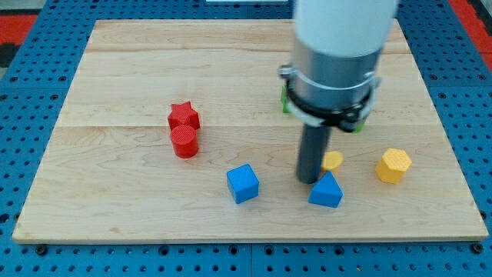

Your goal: Push the blue triangle into the blue cube

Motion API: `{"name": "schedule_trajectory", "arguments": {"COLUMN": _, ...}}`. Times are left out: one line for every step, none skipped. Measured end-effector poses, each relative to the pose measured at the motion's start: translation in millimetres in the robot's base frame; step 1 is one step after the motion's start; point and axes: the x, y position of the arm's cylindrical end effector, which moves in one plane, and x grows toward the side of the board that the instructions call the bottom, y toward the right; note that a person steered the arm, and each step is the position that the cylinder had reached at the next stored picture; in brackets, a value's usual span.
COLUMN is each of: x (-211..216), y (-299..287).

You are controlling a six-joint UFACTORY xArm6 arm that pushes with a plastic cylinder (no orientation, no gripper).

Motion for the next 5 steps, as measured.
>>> {"name": "schedule_trajectory", "arguments": {"x": -5.1, "y": 44.2}}
{"name": "schedule_trajectory", "arguments": {"x": 7.4, "y": 47.5}}
{"name": "schedule_trajectory", "arguments": {"x": 23.0, "y": 79.3}}
{"name": "schedule_trajectory", "arguments": {"x": 28.9, "y": 34.5}}
{"name": "schedule_trajectory", "arguments": {"x": 49.0, "y": -17.5}}
